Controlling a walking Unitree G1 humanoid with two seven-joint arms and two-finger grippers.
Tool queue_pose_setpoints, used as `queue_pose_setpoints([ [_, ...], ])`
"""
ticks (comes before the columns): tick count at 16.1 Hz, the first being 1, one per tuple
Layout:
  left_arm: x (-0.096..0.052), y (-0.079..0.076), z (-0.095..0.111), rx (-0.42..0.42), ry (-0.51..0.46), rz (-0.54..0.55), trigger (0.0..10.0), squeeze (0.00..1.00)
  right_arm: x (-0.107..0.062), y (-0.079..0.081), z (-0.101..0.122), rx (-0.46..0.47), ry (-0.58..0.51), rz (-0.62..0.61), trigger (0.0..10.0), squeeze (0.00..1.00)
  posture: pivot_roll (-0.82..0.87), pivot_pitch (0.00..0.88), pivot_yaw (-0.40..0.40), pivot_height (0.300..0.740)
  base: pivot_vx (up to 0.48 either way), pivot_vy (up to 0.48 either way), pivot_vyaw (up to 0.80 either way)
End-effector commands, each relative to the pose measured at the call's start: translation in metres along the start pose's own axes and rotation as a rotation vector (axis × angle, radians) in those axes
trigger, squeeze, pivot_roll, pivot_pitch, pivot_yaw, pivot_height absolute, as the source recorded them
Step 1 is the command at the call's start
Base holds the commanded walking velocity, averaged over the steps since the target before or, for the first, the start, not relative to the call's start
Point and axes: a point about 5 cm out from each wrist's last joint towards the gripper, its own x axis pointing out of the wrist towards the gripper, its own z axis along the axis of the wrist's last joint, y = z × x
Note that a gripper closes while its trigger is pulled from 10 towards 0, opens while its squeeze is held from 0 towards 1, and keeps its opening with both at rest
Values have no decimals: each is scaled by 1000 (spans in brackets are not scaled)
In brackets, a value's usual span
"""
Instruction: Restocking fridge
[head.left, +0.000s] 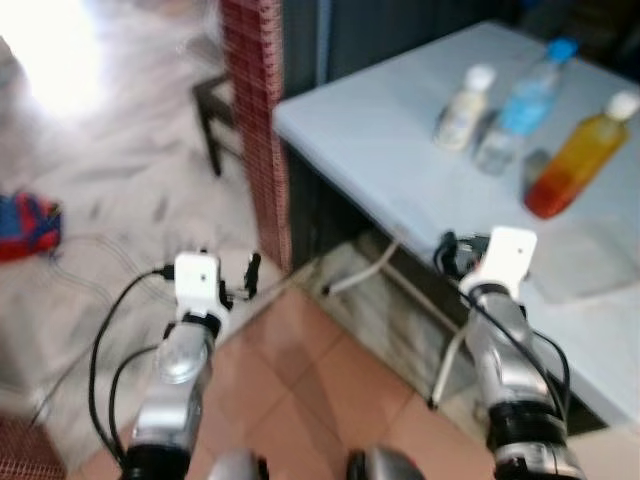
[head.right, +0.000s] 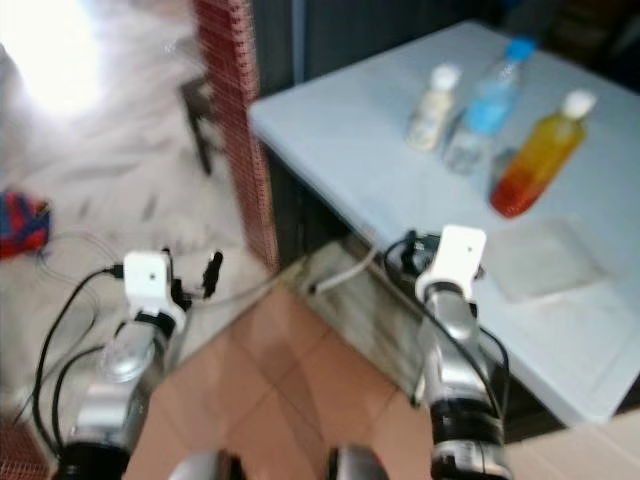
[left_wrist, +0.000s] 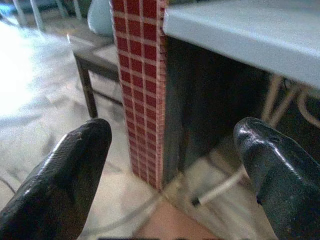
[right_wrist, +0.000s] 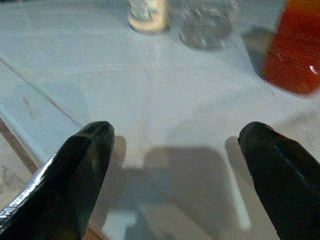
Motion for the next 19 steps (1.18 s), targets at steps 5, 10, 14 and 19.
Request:
queue_pose_setpoints([
  [5, -7, 19, -7, -4, 40, 80, 10000, 0, -2, 20, -2, -12, 8, 82, 10000, 0, 59, 52, -7, 740, 0, 0, 0],
  [10, -6, 19, -8, -18, 48, 78, 10000, 0, -3, 23, -2, -16, 9, 96, 10000, 0, 58, 51, -6, 740, 0, 480, -160],
  [14, -6, 17, -8, -24, 43, 65, 10000, 0, -5, 23, -4, -16, 15, 93, 10000, 0, 57, 55, -9, 740, 0, 480, -800],
  [19, -8, 12, -4, -43, 5, 29, 10000, 0, -4, 23, -3, -23, 15, 89, 10000, 0, 57, 60, -12, 740, 0, 0, -800],
])
